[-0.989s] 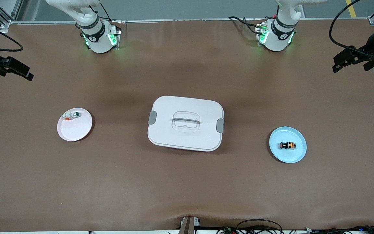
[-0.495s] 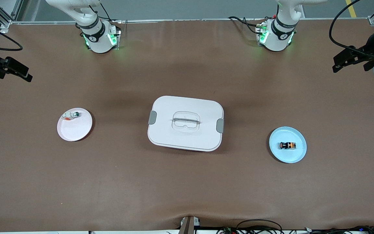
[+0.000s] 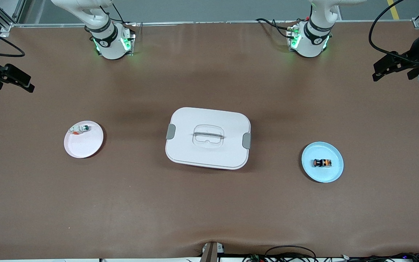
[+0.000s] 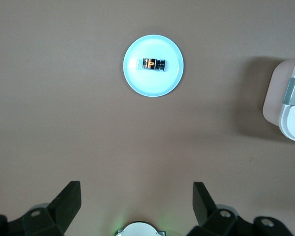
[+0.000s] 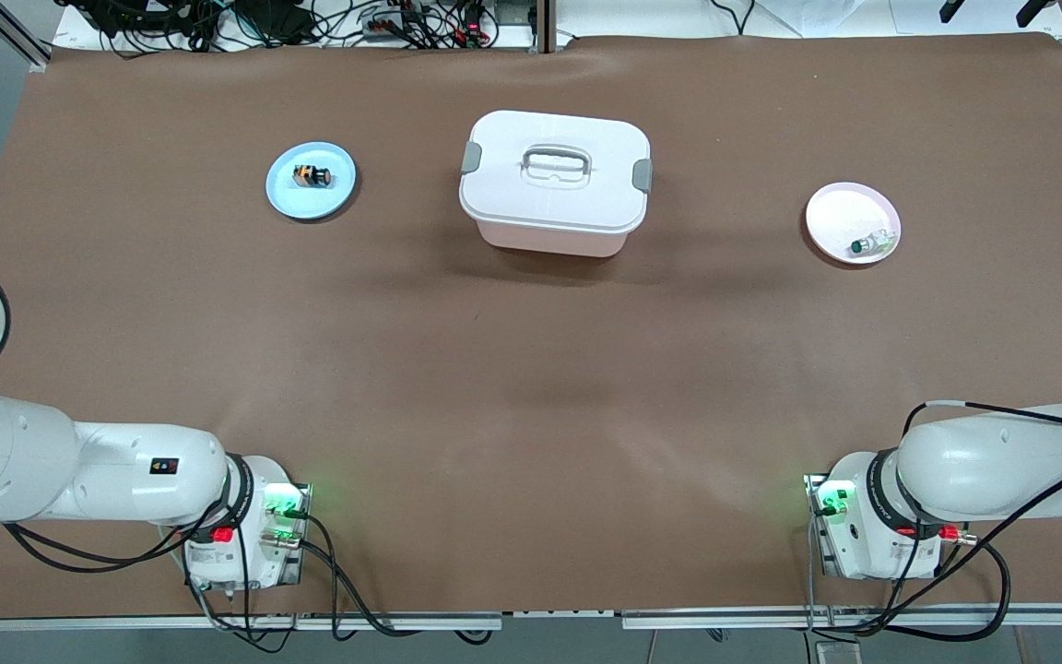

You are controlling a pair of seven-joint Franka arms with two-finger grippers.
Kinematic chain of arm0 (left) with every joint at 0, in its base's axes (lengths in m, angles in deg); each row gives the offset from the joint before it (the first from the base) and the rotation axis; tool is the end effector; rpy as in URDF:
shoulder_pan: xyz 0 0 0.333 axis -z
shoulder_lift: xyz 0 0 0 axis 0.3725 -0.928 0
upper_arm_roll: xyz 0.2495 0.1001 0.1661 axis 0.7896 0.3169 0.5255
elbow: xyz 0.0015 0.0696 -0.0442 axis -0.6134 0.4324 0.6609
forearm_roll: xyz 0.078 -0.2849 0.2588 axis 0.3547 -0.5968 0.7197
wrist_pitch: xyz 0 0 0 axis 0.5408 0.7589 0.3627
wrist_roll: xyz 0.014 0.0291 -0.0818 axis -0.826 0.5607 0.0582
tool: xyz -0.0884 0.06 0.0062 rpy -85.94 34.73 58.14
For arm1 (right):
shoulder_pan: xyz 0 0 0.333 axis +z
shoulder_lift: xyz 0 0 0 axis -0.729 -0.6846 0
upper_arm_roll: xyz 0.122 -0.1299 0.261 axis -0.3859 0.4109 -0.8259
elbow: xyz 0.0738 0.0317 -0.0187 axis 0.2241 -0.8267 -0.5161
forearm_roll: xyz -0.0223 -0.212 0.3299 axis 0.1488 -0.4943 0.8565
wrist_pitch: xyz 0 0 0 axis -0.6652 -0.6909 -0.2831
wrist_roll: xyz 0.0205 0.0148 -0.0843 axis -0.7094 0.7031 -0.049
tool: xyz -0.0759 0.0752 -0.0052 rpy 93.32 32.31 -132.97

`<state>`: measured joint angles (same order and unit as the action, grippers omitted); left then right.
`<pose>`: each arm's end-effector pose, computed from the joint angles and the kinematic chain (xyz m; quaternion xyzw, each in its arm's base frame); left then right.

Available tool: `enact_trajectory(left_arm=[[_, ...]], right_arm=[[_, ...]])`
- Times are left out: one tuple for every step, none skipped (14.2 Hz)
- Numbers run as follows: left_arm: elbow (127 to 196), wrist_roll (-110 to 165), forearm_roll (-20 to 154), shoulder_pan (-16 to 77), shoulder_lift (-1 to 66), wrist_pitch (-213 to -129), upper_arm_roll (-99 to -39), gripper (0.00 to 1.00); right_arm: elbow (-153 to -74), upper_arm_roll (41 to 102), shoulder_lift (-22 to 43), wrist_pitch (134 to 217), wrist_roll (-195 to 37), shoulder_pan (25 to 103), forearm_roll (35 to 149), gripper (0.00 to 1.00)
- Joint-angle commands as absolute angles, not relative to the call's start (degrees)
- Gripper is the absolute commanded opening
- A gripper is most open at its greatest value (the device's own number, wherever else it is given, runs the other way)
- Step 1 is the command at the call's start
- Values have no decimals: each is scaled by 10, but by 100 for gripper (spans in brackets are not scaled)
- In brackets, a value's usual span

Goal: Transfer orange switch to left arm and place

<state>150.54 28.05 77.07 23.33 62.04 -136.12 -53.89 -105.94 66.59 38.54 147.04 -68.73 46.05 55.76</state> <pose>0.5176 -0.0393 0.6596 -0.9996 -0.0136 0.0237 0.0101 0.5256 -0.0093 0.6480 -0.9984 0.0561 0.0041 0.0034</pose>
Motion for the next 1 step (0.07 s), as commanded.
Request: enact_trajectory(left_arm=[[1506,284,768,234,627,-1364,-540,100]], right_arm=[[-1086,663,409,1481,-695,459,548,100]])
